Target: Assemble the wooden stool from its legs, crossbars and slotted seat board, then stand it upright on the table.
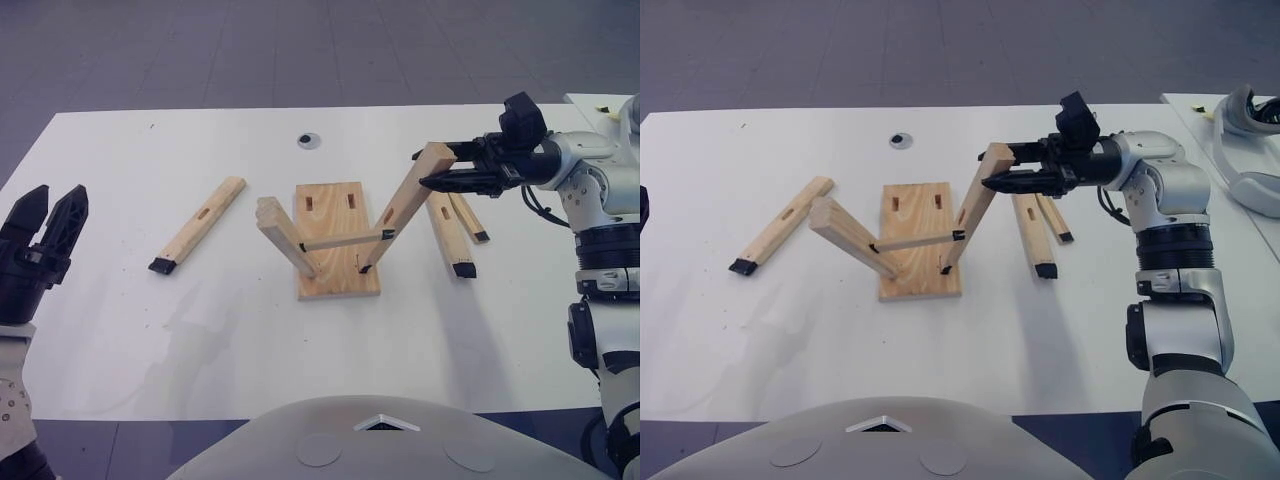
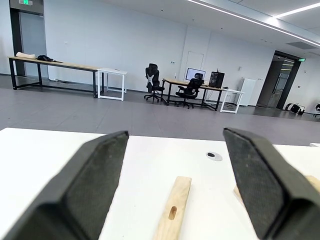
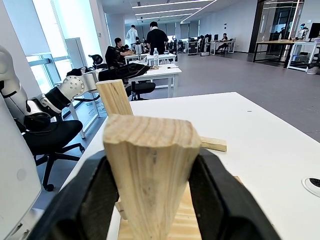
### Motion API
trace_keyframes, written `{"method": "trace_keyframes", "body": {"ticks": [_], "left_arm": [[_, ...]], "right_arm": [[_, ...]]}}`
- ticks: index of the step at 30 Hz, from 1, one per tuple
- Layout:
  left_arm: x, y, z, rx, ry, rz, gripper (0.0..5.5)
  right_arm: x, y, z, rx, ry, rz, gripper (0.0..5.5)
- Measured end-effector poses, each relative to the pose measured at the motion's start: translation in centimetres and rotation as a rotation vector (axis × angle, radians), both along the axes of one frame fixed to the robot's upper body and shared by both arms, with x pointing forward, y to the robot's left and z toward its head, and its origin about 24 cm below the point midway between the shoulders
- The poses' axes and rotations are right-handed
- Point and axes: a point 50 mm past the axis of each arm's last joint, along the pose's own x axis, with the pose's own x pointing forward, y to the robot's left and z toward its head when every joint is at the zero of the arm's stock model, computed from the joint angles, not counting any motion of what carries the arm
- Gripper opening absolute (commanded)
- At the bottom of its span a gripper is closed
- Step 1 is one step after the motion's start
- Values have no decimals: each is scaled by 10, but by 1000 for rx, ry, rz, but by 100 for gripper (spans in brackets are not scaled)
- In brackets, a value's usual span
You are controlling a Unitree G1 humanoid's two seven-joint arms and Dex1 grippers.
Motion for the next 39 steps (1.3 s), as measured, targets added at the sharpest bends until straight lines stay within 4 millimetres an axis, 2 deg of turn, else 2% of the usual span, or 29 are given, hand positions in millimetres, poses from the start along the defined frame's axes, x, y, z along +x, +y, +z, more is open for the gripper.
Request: {"method": "trace_keyframes", "body": {"ticks": [8, 15, 20, 24, 27, 29, 34, 39], "left_arm": [[-1, -4, 4, 15, -25, 10, 349], [5, -19, 8, 17, -37, 13, 349], [10, -22, 10, 10, -41, 15, 349], [13, -26, 19, 26, -75, 29, 349], [26, -40, 51, 102, -186, 1, 349], [33, -52, 63, 131, -227, -37, 349], [41, -64, 59, 117, -210, -47, 349], [41, -68, 36, 76, -145, -8, 349]], "right_arm": [[-13, -2, -8, 7, -80, 15, 205], [-5, -19, -21, 40, 69, -84, 205], [-6, -30, -26, 17, 47, -101, 205], [-12, -22, -26, -17, 7, -51, 205], [-15, -9, -32, -37, 41, -12, 204], [-15, -1, -34, -39, 56, 2, 204], [-7, 7, -25, -41, 82, 7, 204], [10, 19, 4, 14, 84, 1, 203]]}}
